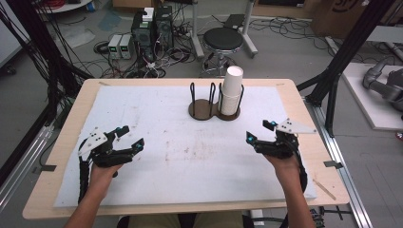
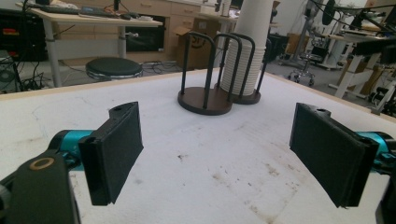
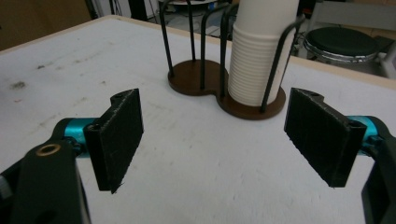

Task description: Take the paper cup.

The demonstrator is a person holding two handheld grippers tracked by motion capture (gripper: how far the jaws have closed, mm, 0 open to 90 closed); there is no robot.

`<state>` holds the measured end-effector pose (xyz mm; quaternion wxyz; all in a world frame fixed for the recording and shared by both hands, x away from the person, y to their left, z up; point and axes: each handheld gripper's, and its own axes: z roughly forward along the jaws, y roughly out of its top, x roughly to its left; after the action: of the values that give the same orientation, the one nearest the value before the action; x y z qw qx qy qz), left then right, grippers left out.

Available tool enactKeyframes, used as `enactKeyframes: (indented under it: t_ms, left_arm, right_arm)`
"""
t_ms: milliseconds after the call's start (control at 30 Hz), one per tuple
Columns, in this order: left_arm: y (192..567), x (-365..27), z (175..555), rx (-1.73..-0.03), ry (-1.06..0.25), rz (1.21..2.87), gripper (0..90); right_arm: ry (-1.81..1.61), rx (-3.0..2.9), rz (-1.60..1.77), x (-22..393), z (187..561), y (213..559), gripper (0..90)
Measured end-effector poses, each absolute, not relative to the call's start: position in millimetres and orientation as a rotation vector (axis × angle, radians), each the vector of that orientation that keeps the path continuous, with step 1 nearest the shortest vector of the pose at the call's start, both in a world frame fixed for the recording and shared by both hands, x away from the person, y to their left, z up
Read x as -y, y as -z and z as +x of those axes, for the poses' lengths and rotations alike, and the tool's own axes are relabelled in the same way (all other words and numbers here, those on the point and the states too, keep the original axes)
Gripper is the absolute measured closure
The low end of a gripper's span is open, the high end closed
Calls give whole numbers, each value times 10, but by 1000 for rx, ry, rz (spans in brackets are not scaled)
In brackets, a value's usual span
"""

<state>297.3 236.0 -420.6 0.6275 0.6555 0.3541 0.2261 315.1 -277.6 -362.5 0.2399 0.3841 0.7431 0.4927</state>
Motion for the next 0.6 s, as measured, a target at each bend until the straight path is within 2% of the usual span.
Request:
enactKeyframes:
  t_ms: [233,600]
  left_arm:
    - [4213,-2355,2983,-815,-515,1502,169]
    - [4215,-2341,2982,-806,-506,1506,169]
  right_arm:
    - [-1345,-2100,967,2584,3517,3266,200]
    - [-1260,-2162,954,2357,3927,2974,200]
